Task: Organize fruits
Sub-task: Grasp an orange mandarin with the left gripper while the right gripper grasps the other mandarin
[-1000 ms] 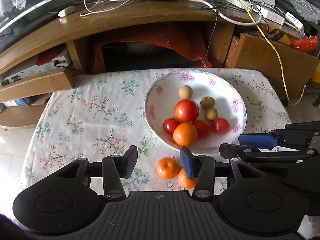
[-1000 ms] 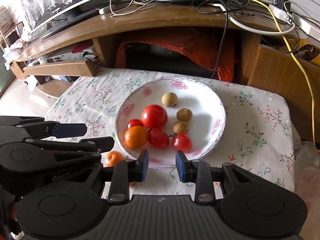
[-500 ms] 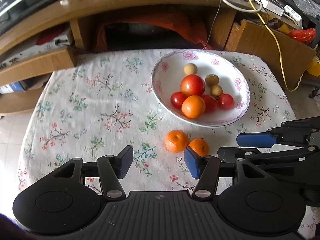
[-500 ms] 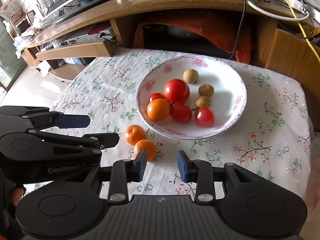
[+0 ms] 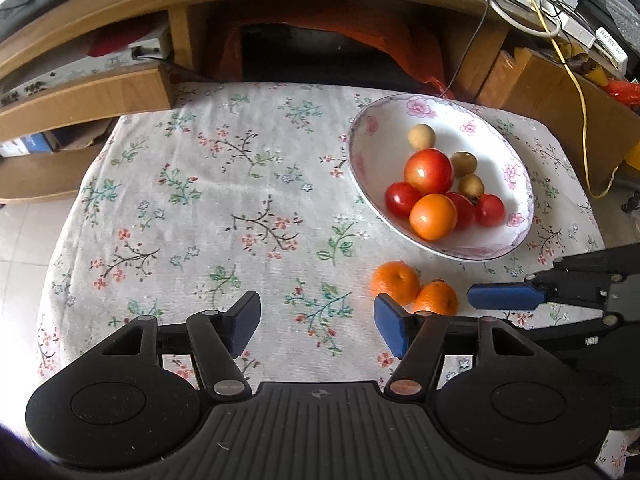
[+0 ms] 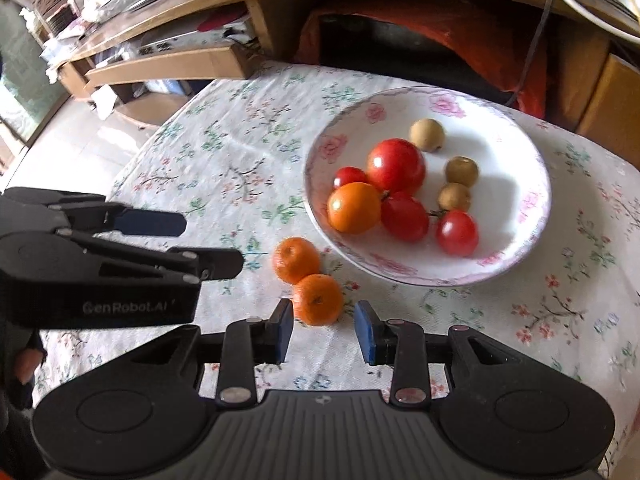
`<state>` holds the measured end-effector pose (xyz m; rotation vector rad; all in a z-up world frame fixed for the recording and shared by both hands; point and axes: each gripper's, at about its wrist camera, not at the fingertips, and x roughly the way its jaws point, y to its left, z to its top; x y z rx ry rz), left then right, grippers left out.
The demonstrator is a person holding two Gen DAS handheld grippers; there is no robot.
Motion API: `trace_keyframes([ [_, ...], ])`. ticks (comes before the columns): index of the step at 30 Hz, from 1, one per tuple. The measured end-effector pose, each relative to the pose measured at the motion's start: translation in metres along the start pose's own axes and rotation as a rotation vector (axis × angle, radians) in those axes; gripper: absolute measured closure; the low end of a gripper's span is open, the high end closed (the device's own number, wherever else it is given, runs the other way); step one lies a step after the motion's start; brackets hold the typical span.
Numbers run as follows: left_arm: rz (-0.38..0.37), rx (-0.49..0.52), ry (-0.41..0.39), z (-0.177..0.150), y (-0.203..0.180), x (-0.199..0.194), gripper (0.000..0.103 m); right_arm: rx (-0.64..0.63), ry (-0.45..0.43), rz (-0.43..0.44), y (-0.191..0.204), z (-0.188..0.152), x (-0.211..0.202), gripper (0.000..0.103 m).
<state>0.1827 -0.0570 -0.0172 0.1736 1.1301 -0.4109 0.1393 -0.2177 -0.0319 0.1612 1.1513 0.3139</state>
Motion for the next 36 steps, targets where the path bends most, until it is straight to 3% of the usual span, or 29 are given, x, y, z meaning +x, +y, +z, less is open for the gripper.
trace_keyframes([
  [11,-0.003,-0.006,0.021,0.0,0.007,0.007,0.032,-0.125,0.1,-0.063,0.01,0.016,0.032,0.068],
  [24,-0.073,0.076,0.072,0.012,-0.038,0.032,0.033,-0.133,0.121,-0.096,-0.008,-0.001,0.006,0.07],
  [36,-0.054,0.091,0.082,0.024,-0.057,0.054,0.049,-0.07,0.132,-0.117,-0.038,-0.013,-0.002,0.07],
])
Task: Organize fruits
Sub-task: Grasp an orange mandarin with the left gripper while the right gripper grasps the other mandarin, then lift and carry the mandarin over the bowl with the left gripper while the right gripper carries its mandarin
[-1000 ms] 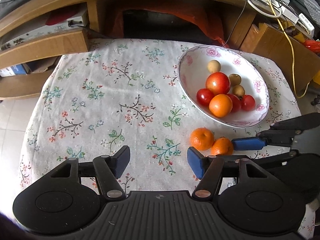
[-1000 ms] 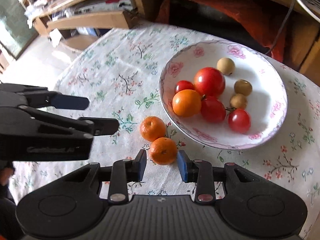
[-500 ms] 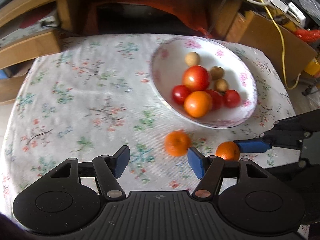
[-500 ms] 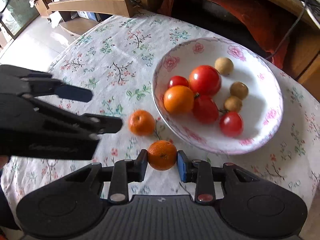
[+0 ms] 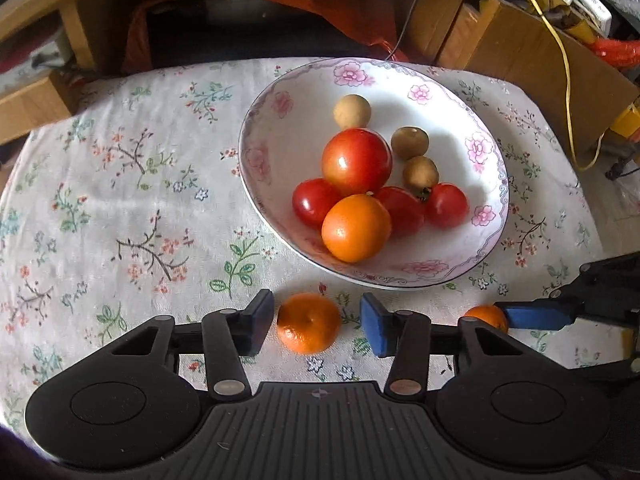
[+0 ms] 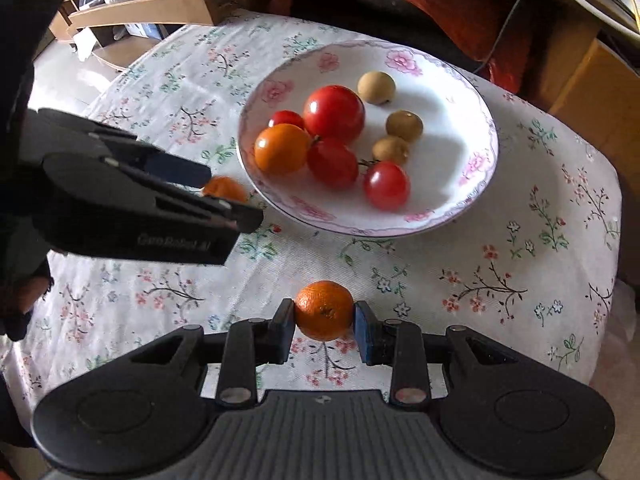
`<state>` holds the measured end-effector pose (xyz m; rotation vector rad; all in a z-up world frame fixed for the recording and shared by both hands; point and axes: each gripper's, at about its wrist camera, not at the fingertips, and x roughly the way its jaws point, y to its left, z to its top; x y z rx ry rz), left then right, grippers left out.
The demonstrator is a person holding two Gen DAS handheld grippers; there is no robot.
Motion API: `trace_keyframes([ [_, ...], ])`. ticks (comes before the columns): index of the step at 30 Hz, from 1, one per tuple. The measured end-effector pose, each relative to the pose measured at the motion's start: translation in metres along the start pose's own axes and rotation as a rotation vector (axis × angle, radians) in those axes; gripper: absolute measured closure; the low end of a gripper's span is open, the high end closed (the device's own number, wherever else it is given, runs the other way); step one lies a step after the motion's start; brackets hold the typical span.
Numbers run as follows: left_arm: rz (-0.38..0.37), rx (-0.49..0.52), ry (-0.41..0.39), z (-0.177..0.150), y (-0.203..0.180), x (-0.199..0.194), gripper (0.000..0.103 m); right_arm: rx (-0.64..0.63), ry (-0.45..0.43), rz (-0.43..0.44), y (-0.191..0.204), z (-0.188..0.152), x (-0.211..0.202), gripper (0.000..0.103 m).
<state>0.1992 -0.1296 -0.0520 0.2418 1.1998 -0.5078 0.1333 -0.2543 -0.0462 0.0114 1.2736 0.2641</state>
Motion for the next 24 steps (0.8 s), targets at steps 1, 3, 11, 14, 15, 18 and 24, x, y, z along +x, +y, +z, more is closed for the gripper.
trace_keyframes([
  [1,0.01,0.009,0.0,-0.001,-0.002,0.0,0.051,0.002,0.002,0.001,-0.001,0.0,0.001,0.07],
  [3,0.025,0.024,-0.002,-0.002,-0.005,0.0,0.055,0.006,0.0,0.002,-0.003,0.0,0.002,0.07],
  [11,0.058,0.064,0.0,-0.015,-0.018,-0.002,0.062,0.007,-0.016,-0.004,-0.002,0.001,-0.002,0.071],
  [14,0.063,0.076,0.006,-0.019,-0.02,-0.006,0.062,0.003,-0.02,-0.016,-0.002,0.0,-0.004,0.071],
  [15,0.061,0.077,0.006,-0.02,-0.02,-0.008,0.062,0.001,-0.022,-0.021,-0.001,0.0,-0.005,0.071],
  [18,0.059,0.081,0.003,-0.024,-0.02,-0.013,0.062,0.001,-0.036,-0.021,0.001,0.0,-0.009,0.071],
  [24,0.052,0.074,-0.017,-0.024,-0.02,-0.026,0.062,0.016,-0.067,-0.021,0.0,0.001,-0.021,0.071],
])
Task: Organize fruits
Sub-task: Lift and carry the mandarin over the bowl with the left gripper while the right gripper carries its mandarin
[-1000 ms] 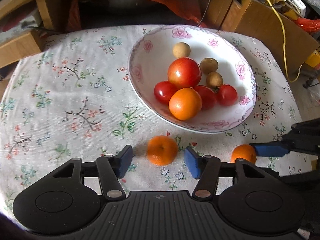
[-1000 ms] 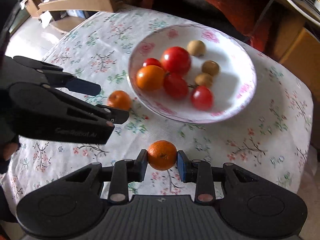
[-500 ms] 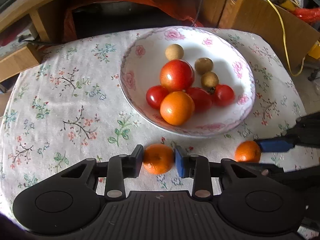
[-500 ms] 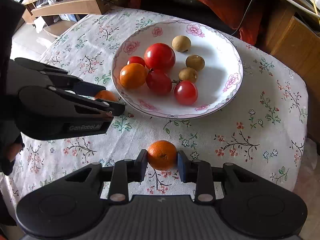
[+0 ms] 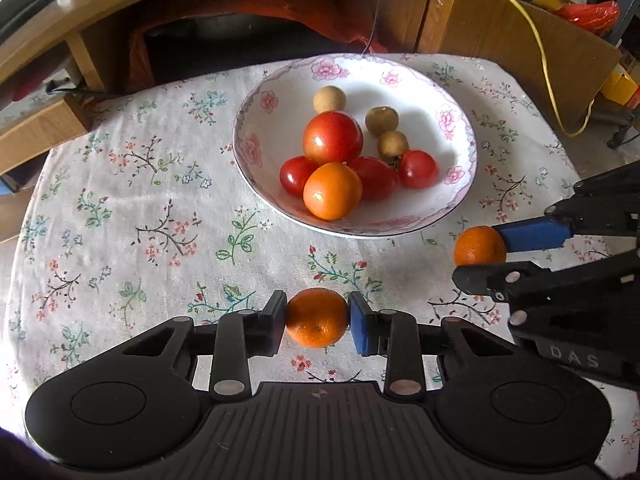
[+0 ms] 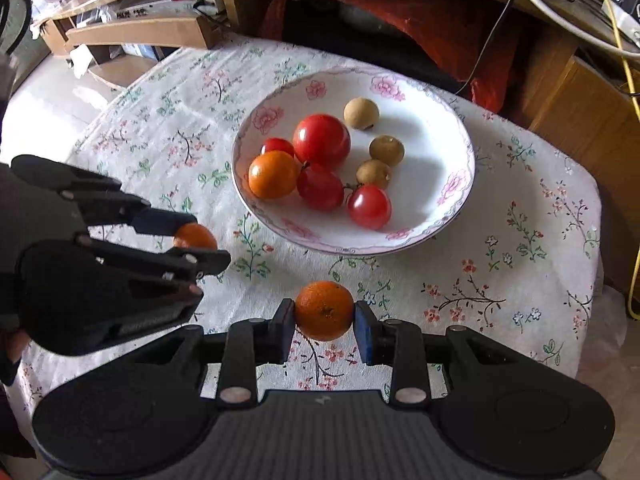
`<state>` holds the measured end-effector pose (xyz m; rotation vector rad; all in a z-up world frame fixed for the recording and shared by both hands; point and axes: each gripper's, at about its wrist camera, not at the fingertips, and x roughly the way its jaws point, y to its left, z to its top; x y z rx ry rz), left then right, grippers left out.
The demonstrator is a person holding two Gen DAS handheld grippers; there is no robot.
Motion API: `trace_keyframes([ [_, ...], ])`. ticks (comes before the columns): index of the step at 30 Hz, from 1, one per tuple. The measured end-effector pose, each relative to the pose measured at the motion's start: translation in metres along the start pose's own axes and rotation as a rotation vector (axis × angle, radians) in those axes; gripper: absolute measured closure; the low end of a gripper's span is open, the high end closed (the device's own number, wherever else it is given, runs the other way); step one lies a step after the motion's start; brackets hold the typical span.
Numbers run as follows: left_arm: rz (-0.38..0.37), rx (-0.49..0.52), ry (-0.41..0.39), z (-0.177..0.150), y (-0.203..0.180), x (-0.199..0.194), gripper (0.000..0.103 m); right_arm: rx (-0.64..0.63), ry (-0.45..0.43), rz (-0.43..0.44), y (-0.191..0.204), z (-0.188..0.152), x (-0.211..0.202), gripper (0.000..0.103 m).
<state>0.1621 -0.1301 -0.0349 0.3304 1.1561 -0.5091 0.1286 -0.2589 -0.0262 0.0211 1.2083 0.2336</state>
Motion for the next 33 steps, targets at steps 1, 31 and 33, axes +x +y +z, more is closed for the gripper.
trace_keyframes([
  [1,-0.002,-0.003,-0.005,0.0,0.0,-0.002,0.062,0.003,-0.004,-0.003,-0.001,0.001,-0.001,0.071],
  [31,-0.036,-0.057,-0.115,0.053,0.0,-0.02,0.063,0.074,-0.101,-0.046,-0.022,0.031,-0.023,0.07],
  [33,-0.033,-0.058,-0.115,0.056,0.001,-0.019,0.064,0.079,-0.107,-0.052,-0.023,0.034,-0.022,0.07],
])
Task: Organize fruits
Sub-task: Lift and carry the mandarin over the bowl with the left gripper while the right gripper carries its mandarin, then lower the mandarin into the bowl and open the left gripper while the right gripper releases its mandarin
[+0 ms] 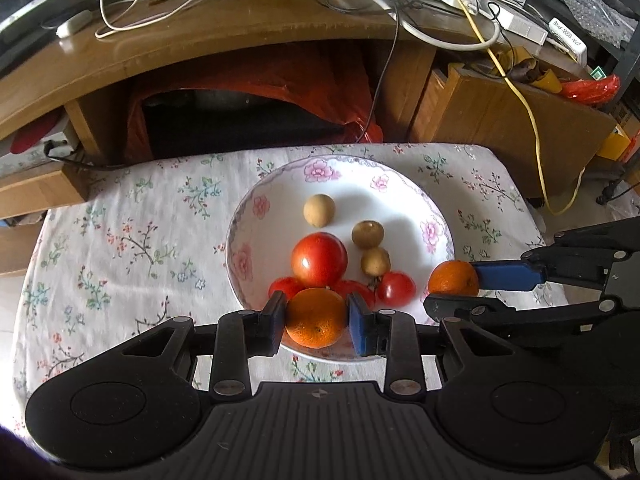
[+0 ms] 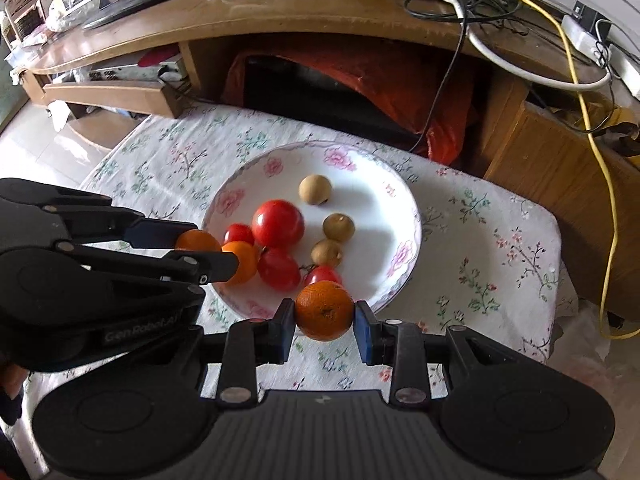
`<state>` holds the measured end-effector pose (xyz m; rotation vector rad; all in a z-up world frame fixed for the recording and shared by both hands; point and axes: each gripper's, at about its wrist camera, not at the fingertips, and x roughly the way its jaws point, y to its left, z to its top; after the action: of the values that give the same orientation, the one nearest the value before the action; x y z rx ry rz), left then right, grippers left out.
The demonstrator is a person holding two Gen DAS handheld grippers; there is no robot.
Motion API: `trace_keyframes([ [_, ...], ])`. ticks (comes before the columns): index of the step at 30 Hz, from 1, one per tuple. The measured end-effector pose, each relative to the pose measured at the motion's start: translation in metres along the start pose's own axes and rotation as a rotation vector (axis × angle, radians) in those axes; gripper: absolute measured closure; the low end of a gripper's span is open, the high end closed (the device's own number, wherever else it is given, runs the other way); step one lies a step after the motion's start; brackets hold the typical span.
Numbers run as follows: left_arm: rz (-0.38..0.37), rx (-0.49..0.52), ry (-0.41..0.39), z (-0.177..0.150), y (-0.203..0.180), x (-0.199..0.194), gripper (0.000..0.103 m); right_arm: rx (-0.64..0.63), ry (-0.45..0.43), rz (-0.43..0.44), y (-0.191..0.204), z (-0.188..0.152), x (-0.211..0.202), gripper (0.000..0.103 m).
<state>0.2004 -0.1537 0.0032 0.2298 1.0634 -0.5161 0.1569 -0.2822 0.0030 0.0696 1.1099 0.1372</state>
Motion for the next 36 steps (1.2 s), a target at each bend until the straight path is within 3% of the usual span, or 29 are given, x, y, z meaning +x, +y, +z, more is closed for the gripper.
trace_keyframes([
  [36,0.037,-0.046,-0.01,0.017,0.019,0.032,0.063,0.062,-0.022,-0.017,-0.012,0.028,0.039,0.07],
])
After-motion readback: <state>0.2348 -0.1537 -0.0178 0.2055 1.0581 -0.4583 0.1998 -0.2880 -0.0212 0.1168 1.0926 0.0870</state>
